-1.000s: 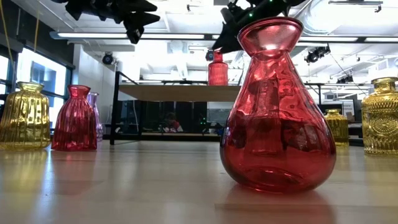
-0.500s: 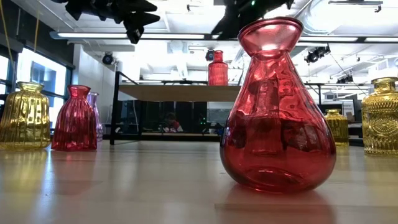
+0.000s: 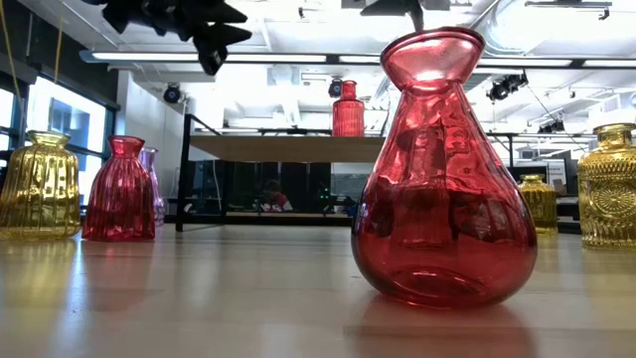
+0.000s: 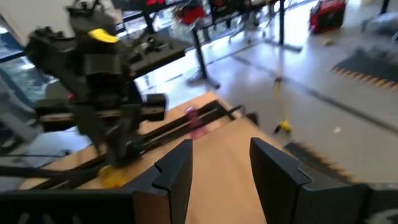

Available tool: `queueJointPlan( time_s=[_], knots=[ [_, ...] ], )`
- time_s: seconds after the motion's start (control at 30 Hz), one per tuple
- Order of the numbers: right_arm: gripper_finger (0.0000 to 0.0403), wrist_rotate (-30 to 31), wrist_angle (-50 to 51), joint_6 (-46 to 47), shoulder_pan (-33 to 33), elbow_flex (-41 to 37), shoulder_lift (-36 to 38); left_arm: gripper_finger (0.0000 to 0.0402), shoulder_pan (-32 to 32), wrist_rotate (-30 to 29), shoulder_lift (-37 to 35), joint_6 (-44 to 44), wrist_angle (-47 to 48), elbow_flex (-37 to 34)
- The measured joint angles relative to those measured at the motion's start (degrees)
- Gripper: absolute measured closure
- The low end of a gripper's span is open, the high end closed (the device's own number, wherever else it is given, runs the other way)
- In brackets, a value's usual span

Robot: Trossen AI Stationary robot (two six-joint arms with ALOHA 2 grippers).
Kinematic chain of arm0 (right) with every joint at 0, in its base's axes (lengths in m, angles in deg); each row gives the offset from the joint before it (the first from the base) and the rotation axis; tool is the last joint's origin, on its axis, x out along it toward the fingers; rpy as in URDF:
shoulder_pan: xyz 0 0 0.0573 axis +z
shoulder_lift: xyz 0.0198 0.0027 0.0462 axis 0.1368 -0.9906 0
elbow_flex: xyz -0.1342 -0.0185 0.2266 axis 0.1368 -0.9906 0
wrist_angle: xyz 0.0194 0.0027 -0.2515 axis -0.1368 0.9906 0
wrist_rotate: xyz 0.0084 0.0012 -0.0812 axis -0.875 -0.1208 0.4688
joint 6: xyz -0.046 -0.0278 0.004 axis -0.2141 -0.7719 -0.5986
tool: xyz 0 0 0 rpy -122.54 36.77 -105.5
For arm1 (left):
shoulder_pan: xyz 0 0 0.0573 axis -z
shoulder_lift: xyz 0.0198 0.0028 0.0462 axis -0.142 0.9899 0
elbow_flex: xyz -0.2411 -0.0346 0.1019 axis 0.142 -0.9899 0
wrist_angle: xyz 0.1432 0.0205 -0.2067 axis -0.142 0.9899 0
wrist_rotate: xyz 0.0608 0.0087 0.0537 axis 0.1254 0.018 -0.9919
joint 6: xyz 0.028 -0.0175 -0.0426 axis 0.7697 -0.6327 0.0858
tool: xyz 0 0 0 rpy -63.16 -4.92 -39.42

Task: Sort vases onto shelf
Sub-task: Put the bottom left yellow vase on the shelf

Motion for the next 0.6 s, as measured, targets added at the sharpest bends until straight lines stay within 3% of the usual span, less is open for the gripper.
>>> queueJointPlan(
  time_s=[0.27,0.43,0.6],
  knots=[
    [0.0263,2.1,5.8,5.1,5.1,0.0,0.1,0.0294,0.0,8.3,0.0,-0.1,11.0,0.0],
    [0.0263,4.4,7.1,6.0,7.8,0.0,0.0,0.0294,0.4,14.9,-2.0,-1.0,23.6,0.0],
    [0.0263,6.8,7.8,6.0,9.4,0.0,0.0,0.0294,1.6,12.8,-5.7,2.4,38.7,0.0]
  ],
)
